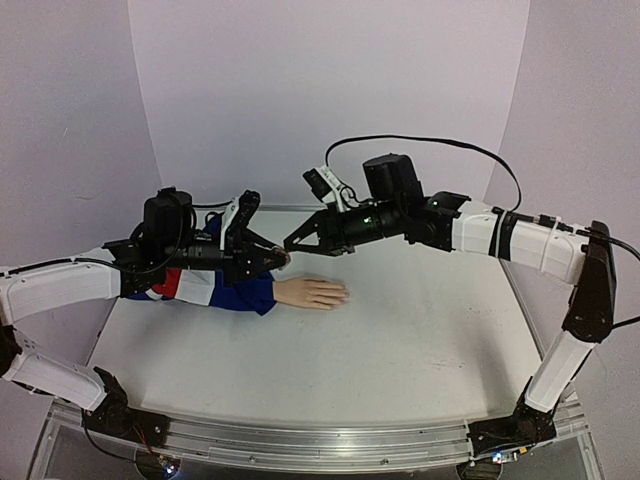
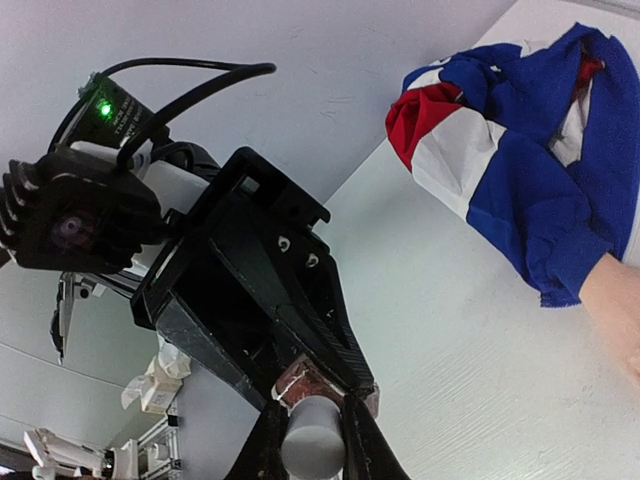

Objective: Paint the nails

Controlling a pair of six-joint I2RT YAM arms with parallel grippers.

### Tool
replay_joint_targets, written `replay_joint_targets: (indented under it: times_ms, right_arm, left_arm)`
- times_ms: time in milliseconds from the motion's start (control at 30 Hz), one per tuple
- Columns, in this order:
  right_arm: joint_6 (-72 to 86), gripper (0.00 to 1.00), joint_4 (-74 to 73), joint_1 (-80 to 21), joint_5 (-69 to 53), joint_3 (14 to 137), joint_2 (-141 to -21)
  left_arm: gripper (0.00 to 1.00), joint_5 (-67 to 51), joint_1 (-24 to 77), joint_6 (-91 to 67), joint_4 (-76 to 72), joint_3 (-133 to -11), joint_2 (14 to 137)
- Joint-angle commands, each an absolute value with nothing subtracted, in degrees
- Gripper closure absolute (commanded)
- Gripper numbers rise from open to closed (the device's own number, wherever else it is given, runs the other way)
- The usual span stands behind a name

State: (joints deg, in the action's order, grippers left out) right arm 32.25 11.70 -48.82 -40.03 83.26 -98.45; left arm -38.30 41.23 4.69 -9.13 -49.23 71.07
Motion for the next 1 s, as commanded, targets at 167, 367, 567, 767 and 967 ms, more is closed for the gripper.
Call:
replay_joint_targets:
  times_ms: [167, 367, 567, 767, 967]
  right_arm:
    - [30.9, 1.0, 13.2, -49.1, -40.3, 84.4, -96.7]
    - [29.1, 1.0, 14.5, -49.0, -35.6, 81.8, -93.2]
    - [29.2, 1.0, 15.0, -49.1, -35.3, 80.9, -92.2]
    - [29.6, 1.0, 15.5, -49.1, -35.7, 80.6, -92.1]
    - [29.8, 1.0, 16.0, -49.1, -35.6, 80.4, -91.6]
  left_arm:
    - [1.0, -37.2, 41.0, 5.3, -12.2, -49.8, 70.6]
    - [1.0, -36.4, 41.0, 5.2, -11.8, -49.7, 70.7]
    - [1.0, -36.5, 41.0, 5.3, -11.5, -49.9, 70.9]
    - [1.0, -36.6, 41.1, 5.3, -11.3, -50.1, 71.0]
    - [1.0, -36.3, 41.0, 5.5, -11.1, -49.9, 70.9]
